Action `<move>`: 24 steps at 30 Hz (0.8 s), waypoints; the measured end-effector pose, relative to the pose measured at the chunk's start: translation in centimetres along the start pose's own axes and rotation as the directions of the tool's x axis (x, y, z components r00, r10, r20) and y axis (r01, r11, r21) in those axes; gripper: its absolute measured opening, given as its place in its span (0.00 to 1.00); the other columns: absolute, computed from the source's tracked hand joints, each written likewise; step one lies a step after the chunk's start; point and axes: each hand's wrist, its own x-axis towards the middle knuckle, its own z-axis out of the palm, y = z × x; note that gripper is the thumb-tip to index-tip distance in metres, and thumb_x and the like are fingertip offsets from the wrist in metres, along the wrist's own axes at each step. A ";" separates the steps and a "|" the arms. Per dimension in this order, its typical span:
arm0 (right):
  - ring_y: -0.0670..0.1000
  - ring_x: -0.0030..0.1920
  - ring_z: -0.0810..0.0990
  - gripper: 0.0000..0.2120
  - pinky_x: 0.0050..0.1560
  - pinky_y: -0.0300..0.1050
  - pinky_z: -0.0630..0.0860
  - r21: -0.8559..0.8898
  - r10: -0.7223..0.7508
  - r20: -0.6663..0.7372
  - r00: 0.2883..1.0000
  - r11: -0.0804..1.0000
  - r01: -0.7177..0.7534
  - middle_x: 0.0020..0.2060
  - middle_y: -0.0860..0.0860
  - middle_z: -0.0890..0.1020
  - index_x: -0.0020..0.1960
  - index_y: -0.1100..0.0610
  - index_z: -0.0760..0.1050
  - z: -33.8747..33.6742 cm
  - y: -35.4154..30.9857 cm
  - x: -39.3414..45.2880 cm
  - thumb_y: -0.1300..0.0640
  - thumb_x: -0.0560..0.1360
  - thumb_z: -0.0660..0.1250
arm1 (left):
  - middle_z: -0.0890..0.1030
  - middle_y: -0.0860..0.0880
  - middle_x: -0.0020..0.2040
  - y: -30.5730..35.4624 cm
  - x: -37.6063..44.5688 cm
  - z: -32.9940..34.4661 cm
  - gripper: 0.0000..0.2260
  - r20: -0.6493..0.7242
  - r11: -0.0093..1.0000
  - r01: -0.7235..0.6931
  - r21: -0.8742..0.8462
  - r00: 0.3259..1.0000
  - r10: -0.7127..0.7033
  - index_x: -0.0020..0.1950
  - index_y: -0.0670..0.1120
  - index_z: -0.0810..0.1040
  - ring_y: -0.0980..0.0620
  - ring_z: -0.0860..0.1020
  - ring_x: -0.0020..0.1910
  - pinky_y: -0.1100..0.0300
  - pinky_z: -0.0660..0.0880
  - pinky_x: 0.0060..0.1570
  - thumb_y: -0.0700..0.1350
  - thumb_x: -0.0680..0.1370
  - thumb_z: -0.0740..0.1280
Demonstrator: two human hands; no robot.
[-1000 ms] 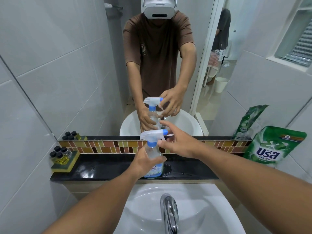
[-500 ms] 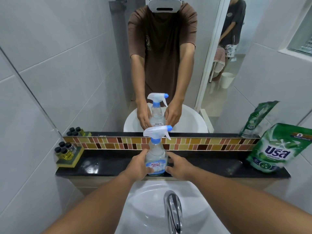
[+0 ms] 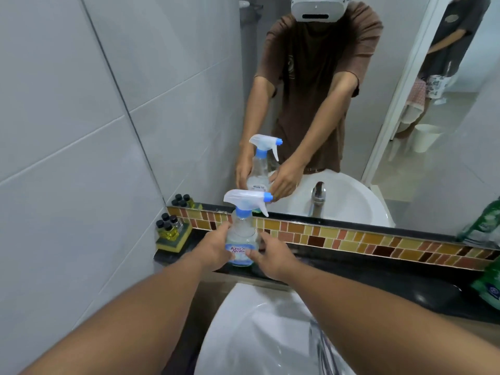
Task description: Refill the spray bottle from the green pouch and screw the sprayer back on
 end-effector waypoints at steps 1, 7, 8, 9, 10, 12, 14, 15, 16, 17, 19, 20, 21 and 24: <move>0.51 0.60 0.82 0.19 0.60 0.52 0.80 -0.016 -0.012 -0.001 1.000 1.000 0.011 0.60 0.48 0.83 0.69 0.49 0.73 1.2 -0.9 0.6 0.48 0.80 0.72 | 0.79 0.51 0.66 -1.0 -0.1 -0.9 0.34 -0.023 1.000 0.011 -0.008 1.000 -0.011 0.76 0.55 0.66 0.50 0.78 0.64 0.52 0.77 0.63 0.33 0.76 0.74; 0.51 0.55 0.82 0.15 0.57 0.52 0.81 -0.044 0.009 0.048 0.999 0.999 -0.007 0.58 0.49 0.83 0.65 0.50 0.74 7.0 -4.5 3.8 0.47 0.81 0.70 | 0.78 0.51 0.64 -6.6 0.5 -4.5 0.36 -0.147 0.998 0.056 -0.012 0.988 -0.057 0.77 0.55 0.64 0.48 0.79 0.62 0.53 0.79 0.58 0.31 0.76 0.74; 0.51 0.56 0.82 0.16 0.58 0.53 0.81 -0.045 0.015 0.060 0.998 0.999 -0.013 0.58 0.49 0.83 0.66 0.50 0.74 7.5 -4.8 4.3 0.47 0.81 0.70 | 0.78 0.51 0.65 -7.2 0.7 -4.8 0.35 -0.155 0.998 0.059 -0.010 0.986 -0.060 0.77 0.54 0.65 0.48 0.79 0.62 0.56 0.78 0.55 0.31 0.76 0.73; 0.51 0.57 0.82 0.17 0.59 0.53 0.81 -0.050 0.017 0.067 0.998 0.999 -0.013 0.59 0.50 0.83 0.67 0.51 0.74 8.1 -5.1 4.8 0.47 0.81 0.70 | 0.78 0.52 0.65 -8.0 1.0 -5.2 0.34 -0.161 0.998 0.066 -0.014 0.985 -0.067 0.77 0.53 0.66 0.49 0.79 0.61 0.59 0.77 0.51 0.31 0.76 0.73; 0.52 0.58 0.82 0.17 0.59 0.53 0.81 -0.066 0.021 0.074 0.997 0.998 -0.016 0.60 0.50 0.83 0.67 0.51 0.74 8.8 -5.5 5.5 0.47 0.81 0.70 | 0.78 0.52 0.66 -9.0 1.4 -5.6 0.33 -0.165 0.997 0.072 -0.025 0.983 -0.075 0.76 0.53 0.66 0.51 0.79 0.59 0.63 0.75 0.48 0.32 0.77 0.73; 0.52 0.59 0.82 0.18 0.60 0.54 0.81 -0.074 0.027 0.081 0.996 0.997 -0.021 0.61 0.50 0.83 0.68 0.52 0.74 9.3 -5.7 6.2 0.47 0.81 0.69 | 0.79 0.52 0.66 -10.1 2.1 -5.8 0.31 -0.173 0.996 0.075 -0.042 0.982 -0.081 0.74 0.54 0.68 0.52 0.79 0.57 0.66 0.73 0.41 0.32 0.77 0.72; 0.52 0.60 0.82 0.17 0.60 0.55 0.81 -0.067 0.022 0.076 0.997 0.998 -0.017 0.61 0.50 0.83 0.68 0.51 0.74 9.6 -5.7 6.5 0.47 0.82 0.69 | 0.79 0.52 0.66 -10.3 2.4 -5.8 0.30 -0.194 0.996 0.074 -0.042 0.978 -0.080 0.73 0.54 0.69 0.51 0.79 0.57 0.66 0.73 0.41 0.32 0.77 0.72; 0.52 0.60 0.82 0.17 0.60 0.55 0.81 -0.070 0.016 0.066 0.998 0.997 -0.011 0.61 0.49 0.83 0.68 0.50 0.73 9.7 -5.7 6.7 0.47 0.82 0.68 | 0.79 0.51 0.66 -10.3 2.5 -5.8 0.30 -0.209 0.996 0.077 -0.042 0.974 -0.084 0.73 0.54 0.69 0.51 0.79 0.57 0.64 0.74 0.42 0.33 0.77 0.73; 0.52 0.60 0.82 0.17 0.60 0.55 0.81 -0.070 0.012 0.055 0.998 0.998 -0.009 0.61 0.49 0.83 0.69 0.50 0.73 10.1 -5.8 7.0 0.47 0.82 0.68 | 0.79 0.51 0.65 -10.5 2.9 -5.9 0.29 -0.219 0.995 0.086 -0.052 0.971 -0.096 0.73 0.54 0.69 0.50 0.80 0.56 0.62 0.76 0.43 0.33 0.77 0.73; 0.52 0.60 0.82 0.17 0.60 0.55 0.81 -0.073 0.012 0.046 0.999 0.997 -0.009 0.62 0.49 0.83 0.69 0.49 0.72 10.4 -6.0 7.2 0.47 0.83 0.67 | 0.79 0.51 0.64 -10.7 3.3 -5.9 0.29 -0.226 0.994 0.094 -0.064 0.968 -0.106 0.73 0.55 0.69 0.49 0.80 0.55 0.60 0.78 0.44 0.33 0.77 0.73; 0.53 0.60 0.81 0.16 0.61 0.55 0.81 -0.076 0.015 0.030 0.999 0.997 -0.013 0.62 0.50 0.82 0.70 0.49 0.71 10.7 -6.3 7.5 0.47 0.83 0.66 | 0.79 0.51 0.61 -10.9 3.8 -5.8 0.30 -0.234 0.992 0.095 -0.083 0.966 -0.112 0.74 0.56 0.68 0.49 0.81 0.53 0.60 0.78 0.40 0.33 0.78 0.72; 0.53 0.60 0.81 0.16 0.61 0.56 0.81 -0.077 0.018 0.021 1.000 0.997 -0.016 0.63 0.50 0.82 0.70 0.48 0.71 10.9 -6.3 7.7 0.47 0.83 0.65 | 0.79 0.51 0.60 -11.1 4.0 -5.7 0.31 -0.244 0.992 0.089 -0.093 0.963 -0.110 0.74 0.56 0.68 0.50 0.81 0.51 0.61 0.78 0.38 0.32 0.78 0.72; 0.53 0.60 0.81 0.17 0.60 0.56 0.81 -0.083 0.024 0.016 1.000 0.996 -0.022 0.63 0.50 0.82 0.70 0.48 0.70 11.0 -6.4 7.7 0.47 0.83 0.65 | 0.79 0.51 0.59 -11.2 4.1 -5.6 0.30 -0.260 0.992 0.084 -0.097 0.960 -0.107 0.74 0.57 0.68 0.50 0.81 0.50 0.60 0.78 0.38 0.33 0.78 0.71; 0.52 0.59 0.81 0.18 0.58 0.53 0.81 -0.082 0.040 0.016 0.999 0.996 -0.038 0.63 0.51 0.81 0.72 0.48 0.68 11.2 -6.3 7.7 0.49 0.84 0.64 | 0.79 0.53 0.59 -11.4 4.1 -5.3 0.30 -0.321 0.993 0.086 -0.086 0.941 -0.109 0.73 0.59 0.67 0.50 0.81 0.52 0.50 0.83 0.48 0.35 0.78 0.72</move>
